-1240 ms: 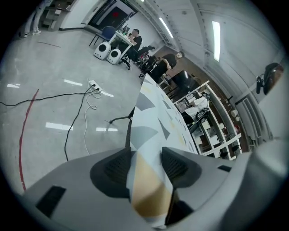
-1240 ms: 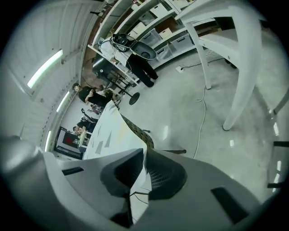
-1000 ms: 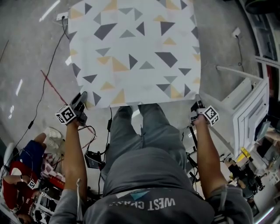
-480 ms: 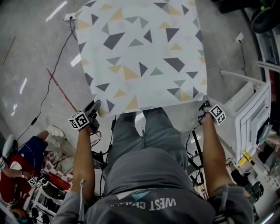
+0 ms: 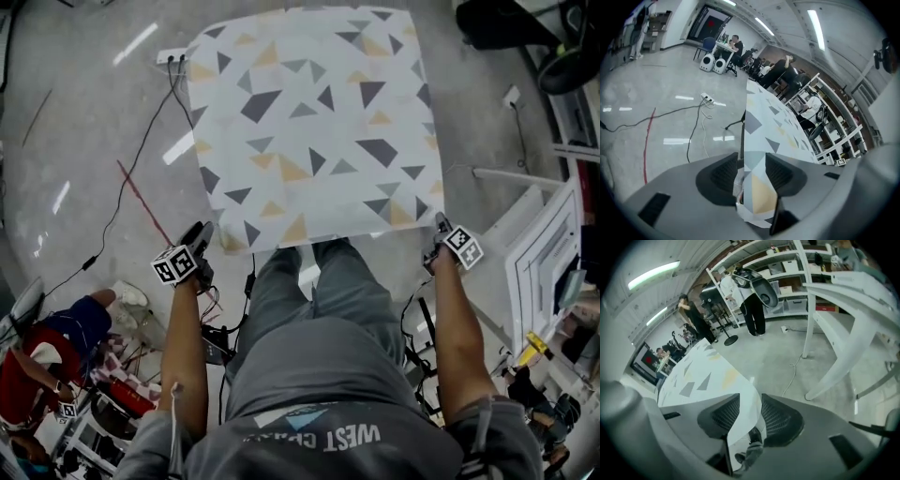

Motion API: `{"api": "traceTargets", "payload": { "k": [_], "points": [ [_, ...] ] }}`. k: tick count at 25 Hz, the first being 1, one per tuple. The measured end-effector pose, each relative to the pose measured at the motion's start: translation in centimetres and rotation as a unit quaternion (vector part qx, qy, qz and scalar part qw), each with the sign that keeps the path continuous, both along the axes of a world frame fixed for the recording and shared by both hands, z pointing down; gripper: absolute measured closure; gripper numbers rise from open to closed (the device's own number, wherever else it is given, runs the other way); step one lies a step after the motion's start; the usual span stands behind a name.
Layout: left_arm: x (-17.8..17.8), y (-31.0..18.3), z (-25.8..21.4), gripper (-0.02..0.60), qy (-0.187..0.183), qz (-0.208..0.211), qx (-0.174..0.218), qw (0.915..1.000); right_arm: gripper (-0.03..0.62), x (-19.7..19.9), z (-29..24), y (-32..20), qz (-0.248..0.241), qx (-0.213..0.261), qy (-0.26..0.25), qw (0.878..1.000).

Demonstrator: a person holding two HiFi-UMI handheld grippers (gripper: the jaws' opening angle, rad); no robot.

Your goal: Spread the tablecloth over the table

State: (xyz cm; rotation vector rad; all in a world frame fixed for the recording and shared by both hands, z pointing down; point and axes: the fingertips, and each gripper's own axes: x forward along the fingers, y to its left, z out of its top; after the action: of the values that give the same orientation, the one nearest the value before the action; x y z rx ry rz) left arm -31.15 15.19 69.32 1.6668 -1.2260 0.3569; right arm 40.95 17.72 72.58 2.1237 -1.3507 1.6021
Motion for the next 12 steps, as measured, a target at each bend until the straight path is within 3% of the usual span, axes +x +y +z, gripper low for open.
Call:
{"api": "traceTargets", "payload": {
  "k": [6,10,12],
  "points": [
    [-2.2,-3.6,-8.1,0.431,-0.065,0.022,0.092,0.9934,0.441,-2.2,-5.9,-1.9,-0.063,-0.01,0.103,0.993],
    [-1.4,-7.6,-15.9,0.51,-0.097,0.054,0.185,0.9765,0.507,-7.8,-13.0,-7.5,-0.134,0.082,0.121,0.98],
    [-0.5,-9.1,-20.2,0.548,-0.109,0.069,0.231,0.9645,0.553,-11.7,-17.3,-10.7,-0.175,0.141,0.117,0.967]
  ]
}}
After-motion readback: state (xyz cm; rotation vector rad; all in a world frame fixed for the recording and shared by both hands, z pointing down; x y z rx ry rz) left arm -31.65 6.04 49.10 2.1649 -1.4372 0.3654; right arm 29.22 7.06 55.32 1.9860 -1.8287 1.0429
